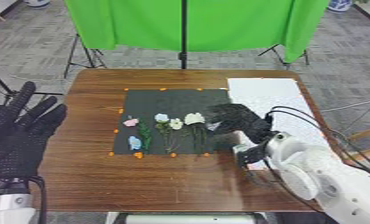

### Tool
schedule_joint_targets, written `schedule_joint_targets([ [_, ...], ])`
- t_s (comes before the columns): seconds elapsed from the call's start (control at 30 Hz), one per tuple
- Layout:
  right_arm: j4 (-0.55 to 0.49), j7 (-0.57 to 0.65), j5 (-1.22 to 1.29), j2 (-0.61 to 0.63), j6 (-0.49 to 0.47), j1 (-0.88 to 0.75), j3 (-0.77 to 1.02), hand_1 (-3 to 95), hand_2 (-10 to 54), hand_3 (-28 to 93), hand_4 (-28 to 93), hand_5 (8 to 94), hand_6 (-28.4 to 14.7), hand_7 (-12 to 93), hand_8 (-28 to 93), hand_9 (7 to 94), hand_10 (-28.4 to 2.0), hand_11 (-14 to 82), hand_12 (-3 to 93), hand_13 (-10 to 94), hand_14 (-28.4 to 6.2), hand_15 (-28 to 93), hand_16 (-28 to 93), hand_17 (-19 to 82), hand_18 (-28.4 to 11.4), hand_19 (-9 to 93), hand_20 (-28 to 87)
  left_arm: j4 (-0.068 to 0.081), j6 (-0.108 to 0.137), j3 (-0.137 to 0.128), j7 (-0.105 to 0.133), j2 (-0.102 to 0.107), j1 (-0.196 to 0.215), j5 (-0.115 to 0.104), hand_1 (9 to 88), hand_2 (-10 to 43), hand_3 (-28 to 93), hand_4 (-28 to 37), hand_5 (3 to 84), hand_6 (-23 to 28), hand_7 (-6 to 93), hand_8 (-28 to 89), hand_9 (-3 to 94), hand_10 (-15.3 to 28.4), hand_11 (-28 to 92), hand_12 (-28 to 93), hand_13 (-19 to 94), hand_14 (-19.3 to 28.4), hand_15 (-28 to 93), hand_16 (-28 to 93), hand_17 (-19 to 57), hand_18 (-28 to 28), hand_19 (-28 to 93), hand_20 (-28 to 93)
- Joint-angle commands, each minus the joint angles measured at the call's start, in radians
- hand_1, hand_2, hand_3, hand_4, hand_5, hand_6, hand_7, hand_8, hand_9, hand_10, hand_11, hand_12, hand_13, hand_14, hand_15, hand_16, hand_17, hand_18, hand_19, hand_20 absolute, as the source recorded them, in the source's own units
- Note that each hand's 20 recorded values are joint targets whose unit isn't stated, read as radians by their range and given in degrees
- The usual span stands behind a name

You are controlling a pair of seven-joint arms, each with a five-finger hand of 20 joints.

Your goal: Arrange flowers

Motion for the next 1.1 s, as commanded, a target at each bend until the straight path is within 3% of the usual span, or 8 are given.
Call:
schedule_joint_targets([
  [0.03, -0.057, 0.014, -0.059, 0.067, 0.064, -0.026, 0.246, 23.6, -1.9, 81, -27, 45.3, -0.3, 16, -13, 52.3, -15.0, 17.0, 14.2, 47, -15.6, 56, 12, 11, -23.9, 66, 21, 0.009, 0.007, -0.005, 0.024, 0.014, 0.033, -0.012, 18.5, 6.9, 77, -28.3, 32.0, 5.3, 13.9, -10, 33.1, 20.0, 25, 13, 25, 28.2, 50, -8, -8.1, 27.0, 62, 16],
  [0.37, 0.011, -0.093, 0.149, 0.08, 0.039, -0.04, 0.277, 22.4, -1.7, 81, -27, 44.5, 0.2, 16, -12, 49.3, -14.1, 13.2, 13.5, 44, -16.7, 43, 9, 9, -25.7, 58, 18, 0.016, 0.009, -0.003, 0.041, 0.012, 0.047, -0.021, 18.4, 6.7, 76, -28.3, 32.3, 5.2, 14.1, -10, 33.0, 20.0, 25, 13, 25, 28.0, 49, -8, -8.2, 27.3, 60, 18],
  [0.47, 0.016, -0.099, 0.193, 0.076, 0.028, -0.054, 0.293, 22.1, -1.3, 81, -28, 43.7, 0.6, 16, -13, 47.5, -13.5, 10.3, 13.4, 42, -17.1, 35, 11, 9, -26.2, 54, 16, 0.017, 0.013, -0.005, 0.011, 0.0, 0.038, 0.01, 18.2, 6.6, 76, -28.3, 32.2, 4.8, 13.8, -10, 32.0, 19.1, 23, 12, 25, 27.5, 48, -8, -8.3, 27.7, 57, 17],
  [0.6, 0.005, -0.102, 0.232, 0.066, 0.019, -0.131, 0.353, 21.6, -1.0, 81, -28, 43.2, 0.8, 16, -13, 46.3, -13.2, 8.6, 13.5, 41, -17.3, 28, 13, 8, -26.7, 51, 14, 0.018, 0.033, -0.001, -0.069, -0.023, 0.008, 0.072, 17.9, 6.5, 76, -28.3, 32.2, 4.6, 13.5, -10, 31.4, 18.5, 21, 12, 24, 26.2, 44, -7, -8.8, 27.5, 54, 16],
  [0.67, 0.003, -0.11, 0.275, 0.063, 0.015, -0.154, 0.373, 21.3, -0.7, 81, -28, 43.1, 0.7, 16, -13, 45.8, -13.1, 8.0, 13.4, 40, -17.5, 25, 13, 7, -26.7, 50, 13, 0.019, 0.029, 0.003, -0.073, -0.024, 0.002, 0.071, 17.8, 6.4, 76, -28.3, 32.3, 4.6, 13.4, -10, 31.1, 18.3, 21, 12, 24, 25.0, 41, -7, -8.9, 27.4, 53, 15],
  [0.93, -0.021, -0.118, 0.344, 0.02, 0.032, -0.257, 0.45, 19.9, 0.9, 80, -28, 41.5, 0.4, 15, -12, 44.7, -13.4, 7.0, 13.3, 39, -17.2, 22, 14, 7, -26.7, 49, 12, 0.012, 0.053, 0.0, -0.165, -0.07, -0.059, 0.096, 18.0, 6.3, 76, -28.3, 32.3, 4.4, 13.2, -10, 29.9, 17.2, 19, 12, 21, 21.3, 28, -2, -8.1, 26.9, 54, 14],
  [1.03, -0.015, -0.13, 0.376, 0.007, 0.015, -0.243, 0.434, 19.6, 1.5, 80, -28, 41.2, 0.4, 15, -12, 44.6, -13.4, 7.1, 13.4, 39, -17.5, 22, 15, 7, -26.5, 50, 12, 0.004, 0.073, -0.019, -0.212, -0.09, -0.056, 0.148, 18.2, 6.4, 76, -28.3, 32.2, 4.4, 13.2, -10, 29.6, 17.2, 19, 12, 21, 22.7, 31, -1, -8.1, 26.7, 55, 15],
  [1.1, -0.013, -0.129, 0.406, -0.004, 0.001, -0.233, 0.426, 19.6, 1.8, 80, -28, 41.2, 0.4, 15, -12, 44.6, -13.4, 7.1, 13.5, 39, -17.8, 22, 15, 7, -26.5, 50, 12, 0.0, 0.071, -0.03, -0.226, -0.095, -0.054, 0.157, 18.2, 6.4, 76, -28.3, 32.1, 4.3, 13.3, -10, 29.6, 17.3, 19, 13, 23, 24.1, 35, -2, -8.0, 26.8, 56, 16],
])
